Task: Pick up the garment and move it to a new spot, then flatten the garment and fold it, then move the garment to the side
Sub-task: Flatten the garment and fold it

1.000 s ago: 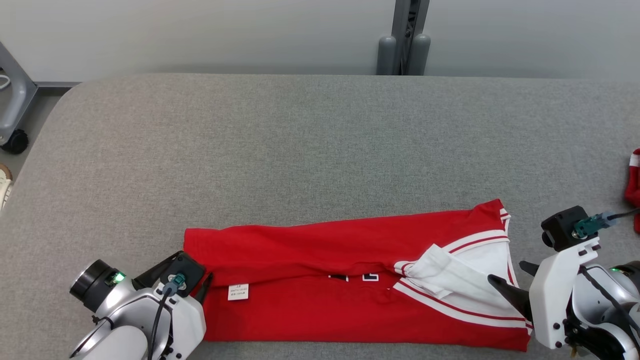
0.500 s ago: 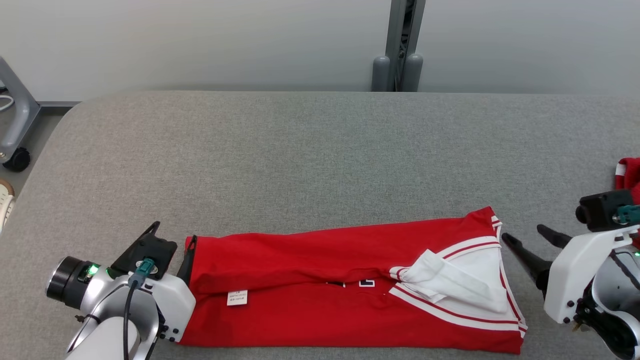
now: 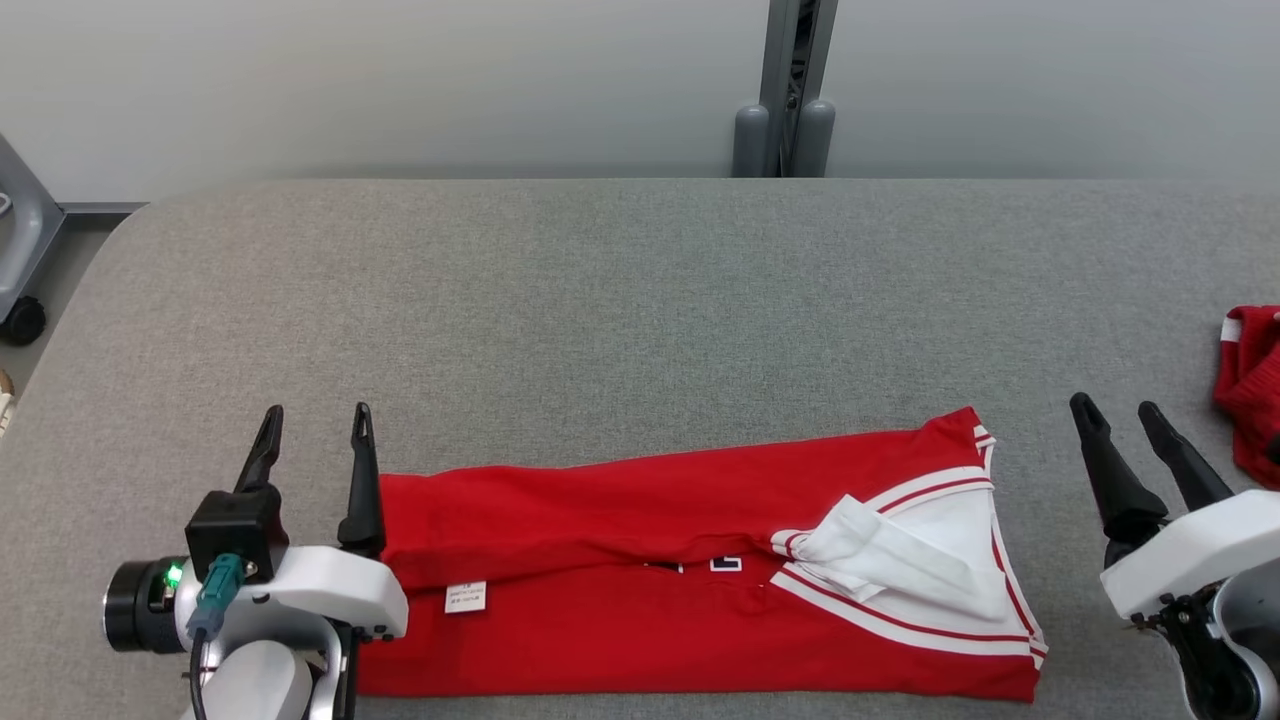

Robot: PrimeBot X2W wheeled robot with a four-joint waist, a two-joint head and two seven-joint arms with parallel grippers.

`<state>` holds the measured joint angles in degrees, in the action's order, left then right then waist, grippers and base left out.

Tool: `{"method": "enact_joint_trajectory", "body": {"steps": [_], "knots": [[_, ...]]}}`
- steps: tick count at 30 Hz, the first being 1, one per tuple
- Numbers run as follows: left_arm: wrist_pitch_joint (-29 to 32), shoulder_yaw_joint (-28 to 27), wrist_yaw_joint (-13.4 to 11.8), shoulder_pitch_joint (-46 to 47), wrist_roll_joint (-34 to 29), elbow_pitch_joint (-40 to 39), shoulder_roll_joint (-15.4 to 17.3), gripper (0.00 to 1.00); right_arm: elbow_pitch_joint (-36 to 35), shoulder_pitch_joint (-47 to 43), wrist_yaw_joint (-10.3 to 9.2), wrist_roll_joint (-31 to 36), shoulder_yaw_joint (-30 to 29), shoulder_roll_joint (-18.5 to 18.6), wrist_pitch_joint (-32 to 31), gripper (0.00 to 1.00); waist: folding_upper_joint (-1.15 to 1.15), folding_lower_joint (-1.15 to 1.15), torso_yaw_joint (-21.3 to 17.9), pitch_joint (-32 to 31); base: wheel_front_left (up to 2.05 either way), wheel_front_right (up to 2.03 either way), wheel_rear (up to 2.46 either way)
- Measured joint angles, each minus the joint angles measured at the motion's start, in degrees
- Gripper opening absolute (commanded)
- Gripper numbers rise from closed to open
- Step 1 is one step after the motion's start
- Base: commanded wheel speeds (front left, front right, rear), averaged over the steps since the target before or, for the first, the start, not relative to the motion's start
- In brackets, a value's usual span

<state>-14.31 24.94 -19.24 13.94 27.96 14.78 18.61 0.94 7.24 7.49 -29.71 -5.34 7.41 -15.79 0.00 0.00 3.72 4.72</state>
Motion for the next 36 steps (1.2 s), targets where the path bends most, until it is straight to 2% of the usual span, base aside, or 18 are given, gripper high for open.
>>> {"method": "enact_joint_trajectory", "body": {"steps": [1, 2, 3, 12, 18, 21, 26, 28, 31, 36], "knots": [[-0.37, -0.71, -0.02, -0.71, -0.1, -0.2, -0.59, 1.0, 0.52, -0.34, 0.0, 0.01, -0.14, -0.22, 1.53, 1.0, 0.0, 0.0, -0.09, 0.03, 0.0, 0.0, 0.0], [-0.59, -10.87, 4.14, -10.89, -14.46, -5.57, -10.35, 1.0, 7.89, -3.19, 0.0, 1.47, 3.74, 0.87, 5.24, 1.0, 0.0, 0.0, -0.6, 1.16, 0.0, 0.0, 0.0], [-0.59, -11.47, 4.57, -11.15, -15.37, -6.01, -10.83, 1.0, 8.04, -3.19, 0.0, 1.81, 4.3, 1.11, 5.28, 1.0, 0.0, 0.0, -0.51, 1.27, 0.0, 0.0, 0.0], [-0.59, -15.05, 8.36, -11.14, -20.04, -5.64, -13.03, 1.0, 9.6, -3.0, 0.0, 1.66, 7.03, 2.93, 5.17, 1.0, 0.0, 0.0, 0.24, 1.43, 0.0, 0.0, 0.0], [-0.59, -16.5, 9.71, -11.07, -21.71, -5.92, -14.03, 1.0, 9.53, -2.8, 0.0, -1.94, 9.25, 4.56, 1.2, 1.0, 0.0, 0.0, 0.28, 1.66, 0.0, 0.0, 0.0], [-0.59, -16.55, 10.65, -11.07, -22.41, -5.87, -14.39, 1.0, 9.49, -2.81, 0.0, -3.43, 10.28, 6.91, -2.33, 1.0, 0.0, 0.0, 0.39, 2.08, 0.0, 0.0, 0.0], [-0.59, -17.08, 11.47, -10.55, -23.12, -5.5, -14.7, 1.0, 9.23, -1.92, 0.0, -10.43, 12.0, 10.21, -8.56, 1.0, 0.0, 0.0, 0.65, 3.29, 0.0, 0.0, 0.0], [-0.59, -17.14, 11.72, -10.17, -23.48, -5.24, -14.86, 1.0, 9.58, -1.49, 0.0, -12.45, 12.87, 12.61, -10.91, 1.0, 0.0, 0.0, 0.83, 3.85, 0.0, 0.0, 0.0], [-0.59, -17.29, 12.17, -9.7, -24.09, -5.03, -15.02, 1.0, 10.62, -0.51, -0.01, -14.68, 14.16, 16.02, -13.02, 1.0, 0.0, 0.0, 1.2, 4.84, 0.0, 0.0, 0.0], [-0.59, -17.59, 12.66, -8.59, -24.85, -4.91, -15.1, 1.0, 11.44, 1.55, 0.0, -19.74, 18.33, 19.71, -14.96, 1.0, 0.0, 0.0, 2.08, 6.31, 0.0, 0.0, 0.0]]}}
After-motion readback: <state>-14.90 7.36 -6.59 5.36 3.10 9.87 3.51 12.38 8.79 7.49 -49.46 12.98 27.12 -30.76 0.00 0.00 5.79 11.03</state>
